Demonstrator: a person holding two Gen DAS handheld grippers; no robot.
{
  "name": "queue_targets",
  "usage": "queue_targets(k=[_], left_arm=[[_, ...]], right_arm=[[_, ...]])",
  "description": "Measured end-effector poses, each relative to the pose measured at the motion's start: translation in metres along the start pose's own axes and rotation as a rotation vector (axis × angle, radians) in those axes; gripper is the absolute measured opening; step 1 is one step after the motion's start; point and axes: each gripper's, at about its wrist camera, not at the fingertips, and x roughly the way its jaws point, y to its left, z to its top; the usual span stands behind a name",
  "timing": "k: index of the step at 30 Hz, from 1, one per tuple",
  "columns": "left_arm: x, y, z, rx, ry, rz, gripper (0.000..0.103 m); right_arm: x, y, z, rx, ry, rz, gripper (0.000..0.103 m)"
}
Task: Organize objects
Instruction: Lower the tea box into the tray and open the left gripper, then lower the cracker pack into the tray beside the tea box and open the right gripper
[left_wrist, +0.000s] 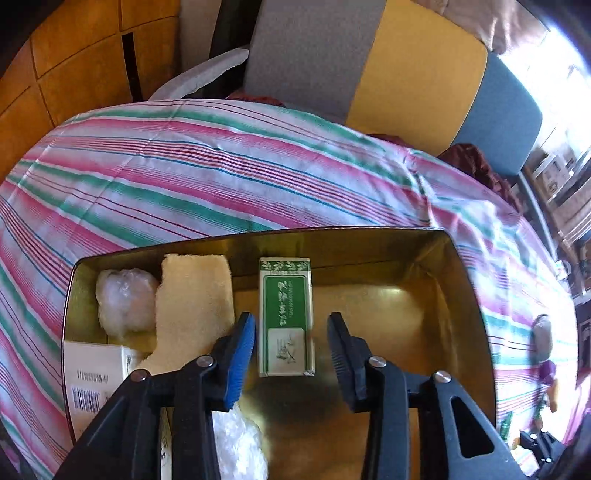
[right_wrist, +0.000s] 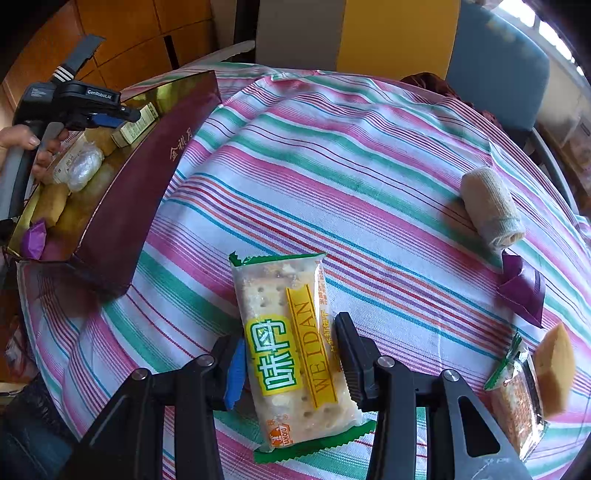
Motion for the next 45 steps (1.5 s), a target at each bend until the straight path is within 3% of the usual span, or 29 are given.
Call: queue_targets(k=[7,17,21,26,30,35,38,41,45], left_arm=[[-0.061,0.005,-0.019,0.022,-0.119,-0.005,0.041],[-0.140,0.032,-0.120,0.061,-0.271,0.028,0.041],[-0.147,0.045,-0.147,0.045,-0.284,0.049,0.041],[-0.148,0.063,-0.167,-0.002,-0.289,0.049,0.041],[-0.148,0.073,-0.177,-0.020,-0.294,0.050,0.041],[-0.145,0.089,-0.181,-0.064,-0.287,0.042,0.041],[-0.143,0.096,-0.182,-0.085,-0.278,0.035,0.041],[-0.138,0.101,-0.183,-0.101,-0.263,0.026,0.041],[-0.133,0.103,-0.182,-0.108,-0.253,0.032,0.041]], right_arm=[[0.000,0.001,0.000,-0.006,-0.008,-0.009,0.045],[-0.008,0.001,0.014,0.080,-0.001,-0.043,0.043],[-0.037,0.017,0.045,0.133,-0.071,0.039,0.043],[-0.049,0.073,0.096,0.094,-0.089,0.156,0.043],[-0.030,0.123,0.140,0.067,-0.042,0.194,0.043],[0.018,0.158,0.184,0.101,0.042,0.140,0.043],[0.048,0.163,0.206,0.158,0.078,0.085,0.043],[0.070,0.160,0.220,0.232,0.112,0.091,0.044],[0.088,0.157,0.233,0.282,0.089,0.113,0.046]])
